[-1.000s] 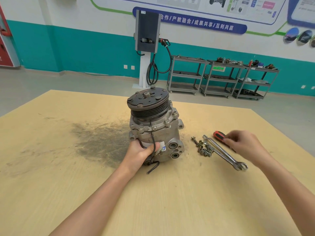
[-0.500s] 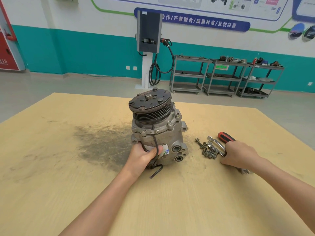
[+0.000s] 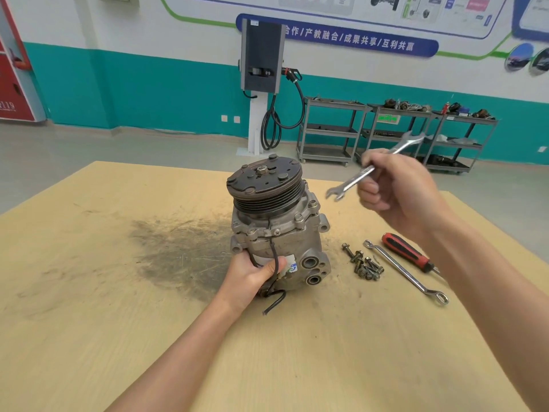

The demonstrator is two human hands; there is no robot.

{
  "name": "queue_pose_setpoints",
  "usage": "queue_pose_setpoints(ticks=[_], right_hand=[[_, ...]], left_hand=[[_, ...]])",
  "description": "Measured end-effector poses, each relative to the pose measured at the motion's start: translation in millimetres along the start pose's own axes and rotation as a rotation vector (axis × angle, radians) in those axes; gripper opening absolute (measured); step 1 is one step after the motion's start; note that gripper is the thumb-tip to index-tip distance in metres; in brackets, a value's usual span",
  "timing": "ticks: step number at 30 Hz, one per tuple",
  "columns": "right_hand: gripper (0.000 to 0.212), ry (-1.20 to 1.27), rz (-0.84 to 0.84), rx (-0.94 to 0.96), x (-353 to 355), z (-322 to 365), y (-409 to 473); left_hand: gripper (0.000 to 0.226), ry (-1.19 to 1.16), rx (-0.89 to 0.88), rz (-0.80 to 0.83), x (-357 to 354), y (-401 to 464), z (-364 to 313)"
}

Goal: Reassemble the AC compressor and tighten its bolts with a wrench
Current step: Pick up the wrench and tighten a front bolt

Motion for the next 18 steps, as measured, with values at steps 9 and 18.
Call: queue_pose_setpoints(ticks=[9,18], right_hand=[[0.030,-0.007,0.022,-0.028,-22.9,-25.2,-2.7],[0.029,-0.068,0.083,-0.039,-30.9,-30.9,-4.4]], left_hand=[[0.027,0.019,0.017,-0.003,-0.1,1.4,2.0],[0.025,0.020,0.027,0.002,-0.4,-0.9,0.3]])
Point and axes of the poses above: each hand's wrist, its own y-axis towards the middle knuckle, its own x-axis out of the back of the hand, z = x × y, the point moved 6 cm from there along y, towards the middle knuckle, and after that the axes turned 14 degrees about -z, right-handed, at the moved point
